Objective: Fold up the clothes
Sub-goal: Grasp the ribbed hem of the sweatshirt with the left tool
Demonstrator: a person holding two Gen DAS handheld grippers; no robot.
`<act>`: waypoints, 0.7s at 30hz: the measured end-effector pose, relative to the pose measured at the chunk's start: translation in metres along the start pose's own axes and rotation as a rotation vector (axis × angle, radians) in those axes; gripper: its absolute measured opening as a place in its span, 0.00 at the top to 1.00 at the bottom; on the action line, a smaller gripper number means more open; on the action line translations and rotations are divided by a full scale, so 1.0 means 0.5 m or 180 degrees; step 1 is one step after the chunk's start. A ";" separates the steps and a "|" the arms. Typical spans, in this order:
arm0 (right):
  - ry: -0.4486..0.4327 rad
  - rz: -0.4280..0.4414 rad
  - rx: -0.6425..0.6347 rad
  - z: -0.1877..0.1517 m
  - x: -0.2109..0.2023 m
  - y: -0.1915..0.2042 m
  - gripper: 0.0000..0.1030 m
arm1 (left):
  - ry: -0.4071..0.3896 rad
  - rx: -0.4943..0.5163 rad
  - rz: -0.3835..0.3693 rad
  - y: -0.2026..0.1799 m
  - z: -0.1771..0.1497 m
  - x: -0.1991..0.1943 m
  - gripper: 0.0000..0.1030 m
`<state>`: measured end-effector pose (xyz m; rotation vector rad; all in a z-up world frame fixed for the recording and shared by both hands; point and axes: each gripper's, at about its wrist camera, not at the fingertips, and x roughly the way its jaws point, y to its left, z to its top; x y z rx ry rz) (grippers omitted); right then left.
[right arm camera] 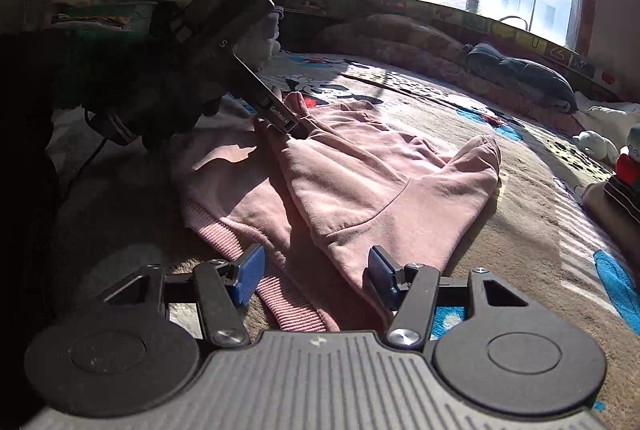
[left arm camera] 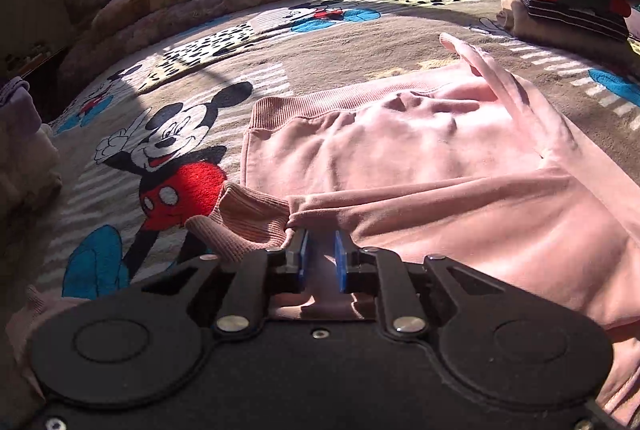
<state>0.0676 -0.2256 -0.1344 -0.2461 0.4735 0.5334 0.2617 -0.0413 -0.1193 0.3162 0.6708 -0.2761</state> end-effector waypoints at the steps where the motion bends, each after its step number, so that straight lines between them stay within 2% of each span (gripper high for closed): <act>1: -0.0019 0.0004 0.0035 0.000 0.001 -0.004 0.44 | -0.0009 0.0069 0.0073 -0.013 0.005 -0.005 0.87; 3: -0.0057 0.0013 0.0105 0.001 0.004 -0.013 0.43 | -0.0154 -0.0076 0.0016 -0.022 0.043 -0.029 0.80; 4: -0.0076 0.0018 0.0140 0.002 0.006 -0.018 0.43 | -0.0164 -0.0184 -0.0129 -0.031 0.066 -0.023 0.72; 5: -0.0094 0.0022 0.0175 0.002 0.007 -0.022 0.42 | -0.0173 -0.0293 -0.0273 -0.041 0.089 -0.017 0.69; 8: -0.0081 0.0073 0.0271 -0.001 0.017 -0.034 0.40 | -0.0200 -0.0617 -0.0706 -0.069 0.159 0.001 0.69; 10: -0.0016 0.0128 0.0297 -0.003 0.023 -0.037 0.39 | -0.0154 -0.0760 -0.0879 -0.092 0.206 0.037 0.69; 16: 0.0100 0.0290 0.0376 -0.007 0.033 -0.042 0.31 | 0.0250 -0.0990 -0.1053 -0.142 0.303 0.174 0.69; 19: 0.0144 0.0376 0.0423 -0.010 0.037 -0.045 0.29 | 0.0479 -0.1019 -0.0980 -0.155 0.310 0.231 0.69; 20: 0.0158 0.0405 0.0439 -0.012 0.038 -0.046 0.27 | 0.0532 -0.1051 -0.1036 -0.156 0.307 0.248 0.70; 21: 0.0173 0.0433 0.0455 -0.013 0.039 -0.047 0.26 | 0.0464 -0.1139 -0.1124 -0.148 0.301 0.249 0.77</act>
